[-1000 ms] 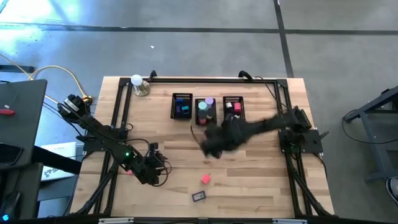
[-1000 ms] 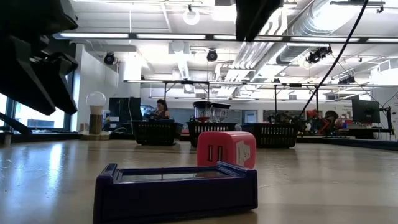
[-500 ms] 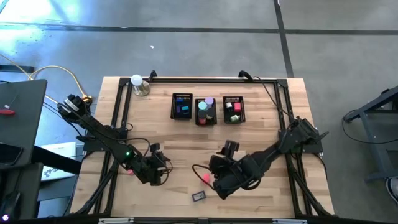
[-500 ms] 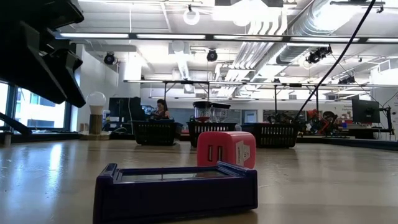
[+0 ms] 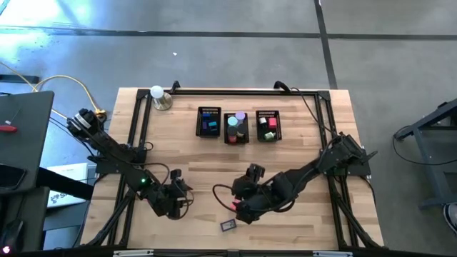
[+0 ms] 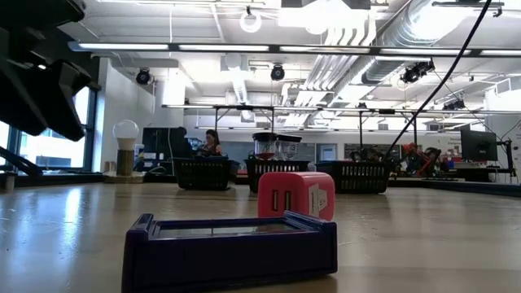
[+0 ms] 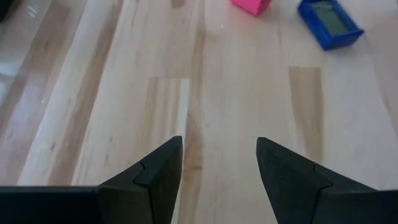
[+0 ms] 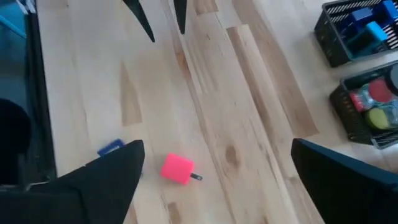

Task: Pick & Place Office items
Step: Put the pink charger adapter into the right black bin

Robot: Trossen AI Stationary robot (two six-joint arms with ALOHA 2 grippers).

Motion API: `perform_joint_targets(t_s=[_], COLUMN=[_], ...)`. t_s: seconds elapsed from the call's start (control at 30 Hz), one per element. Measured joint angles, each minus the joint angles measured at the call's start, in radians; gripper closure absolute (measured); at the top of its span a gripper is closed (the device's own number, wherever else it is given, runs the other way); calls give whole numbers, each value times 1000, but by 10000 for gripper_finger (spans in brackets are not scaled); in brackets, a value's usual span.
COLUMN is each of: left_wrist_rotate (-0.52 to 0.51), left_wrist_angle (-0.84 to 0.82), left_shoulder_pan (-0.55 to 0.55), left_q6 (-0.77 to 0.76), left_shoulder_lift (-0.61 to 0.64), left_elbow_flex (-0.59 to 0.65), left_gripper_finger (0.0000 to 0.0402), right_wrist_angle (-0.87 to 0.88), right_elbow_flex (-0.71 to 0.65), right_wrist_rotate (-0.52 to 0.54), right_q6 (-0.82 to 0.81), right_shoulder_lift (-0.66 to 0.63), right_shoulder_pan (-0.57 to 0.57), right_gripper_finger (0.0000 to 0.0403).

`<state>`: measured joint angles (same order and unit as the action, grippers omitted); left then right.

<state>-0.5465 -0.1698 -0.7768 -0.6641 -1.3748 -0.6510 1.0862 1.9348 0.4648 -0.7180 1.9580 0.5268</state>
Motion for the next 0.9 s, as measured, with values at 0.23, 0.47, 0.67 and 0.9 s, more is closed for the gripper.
perform_joint_targets(t_s=[0.23, 0.47, 0.67, 0.9], left_wrist_rotate=[-6, -8, -8, -8], left_wrist_angle=[8, 26, 33, 78], left_shoulder_pan=[-14, -11, -11, -3], left_q6=[-2, -27, -49, -49], left_shoulder_lift=[-32, -49, -55, -62], left_elbow_flex=[0, 0, 0, 0], left_gripper_finger=[204, 204, 204, 204], right_wrist_angle=[-1, -66, -105, -152], right_elbow_flex=[-59, -68, -68, -67], right_wrist_rotate=[-39, -132, -183, -231], right_q6=[174, 399, 489, 617], right_shoulder_lift=[77, 170, 197, 194], right_shoulder_pan=[7, -7, -17, -6], right_gripper_finger=[40, 81, 109, 123])
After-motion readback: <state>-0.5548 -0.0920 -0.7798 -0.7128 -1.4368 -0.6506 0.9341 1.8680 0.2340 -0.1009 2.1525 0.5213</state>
